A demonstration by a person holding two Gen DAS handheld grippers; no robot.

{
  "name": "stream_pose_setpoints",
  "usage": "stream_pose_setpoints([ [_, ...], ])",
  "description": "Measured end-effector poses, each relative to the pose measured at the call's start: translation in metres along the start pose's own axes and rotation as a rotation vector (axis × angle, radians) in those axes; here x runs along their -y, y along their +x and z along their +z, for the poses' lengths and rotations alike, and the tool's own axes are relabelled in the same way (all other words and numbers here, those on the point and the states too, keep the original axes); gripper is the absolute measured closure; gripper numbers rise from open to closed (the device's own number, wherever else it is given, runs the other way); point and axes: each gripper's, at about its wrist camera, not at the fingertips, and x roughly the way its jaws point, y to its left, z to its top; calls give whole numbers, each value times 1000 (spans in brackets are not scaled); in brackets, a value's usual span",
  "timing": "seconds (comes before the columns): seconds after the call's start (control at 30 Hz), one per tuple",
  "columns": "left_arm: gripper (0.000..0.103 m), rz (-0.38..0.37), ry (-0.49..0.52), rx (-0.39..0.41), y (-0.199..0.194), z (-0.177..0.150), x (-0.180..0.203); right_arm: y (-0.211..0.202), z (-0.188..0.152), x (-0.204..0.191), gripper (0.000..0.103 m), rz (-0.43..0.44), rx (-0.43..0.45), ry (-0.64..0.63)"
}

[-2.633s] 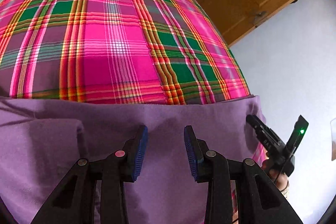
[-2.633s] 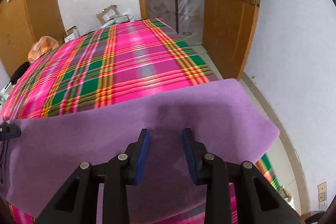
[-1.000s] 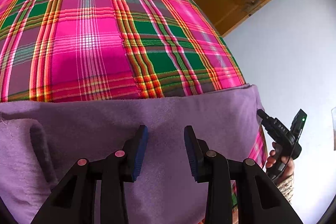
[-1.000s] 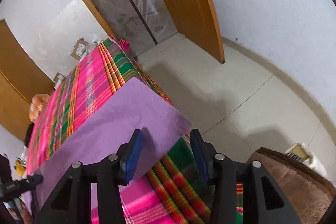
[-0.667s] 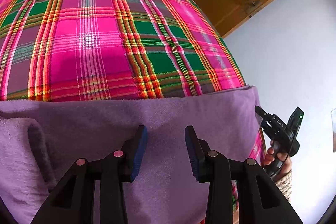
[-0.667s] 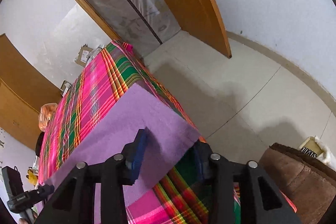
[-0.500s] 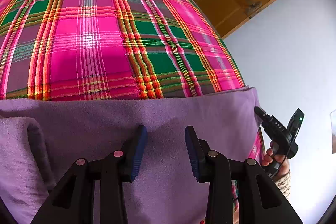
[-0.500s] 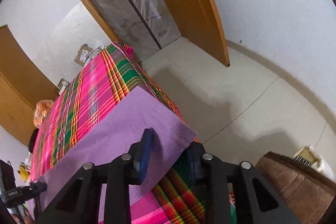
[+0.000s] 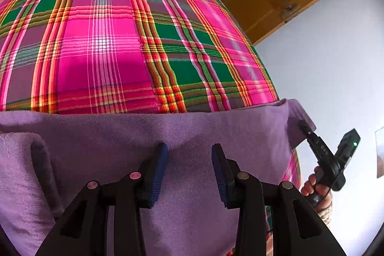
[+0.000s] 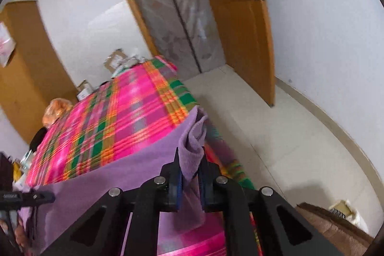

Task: Fold clothes

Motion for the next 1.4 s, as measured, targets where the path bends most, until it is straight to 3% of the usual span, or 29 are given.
stream_pose_setpoints([
  [0.5, 63, -7, -23, -4, -2, 0, -1, -18, -29, -86, 92, 132, -22, -214],
  [0.67, 63, -56, -48, -22, -1, 1, 0, -18, -42, -108, 92, 160, -39, -256],
  [0.9, 63, -209, -37, -87, 9, 5, 14, -12, -62, -126, 92, 180, -86, -330],
  [0.97, 52, -279, -17, -164, 18, 9, 15, -12, -65, -130, 92, 194, -94, -352],
  [1.03, 52, -311, -39, -280, 29, 10, 13, -13, -67, -134, 92, 190, -99, -381],
  [1.07, 52, -300, -40, -294, 29, 11, 12, -12, -67, -135, 92, 186, -101, -392],
  [1.2, 52, -243, 17, -207, 10, 16, 10, -12, -69, -135, 92, 189, -113, -399],
  [1.4, 52, -233, -29, -156, -7, 13, 2, -15, -69, -128, 92, 171, -119, -375],
])
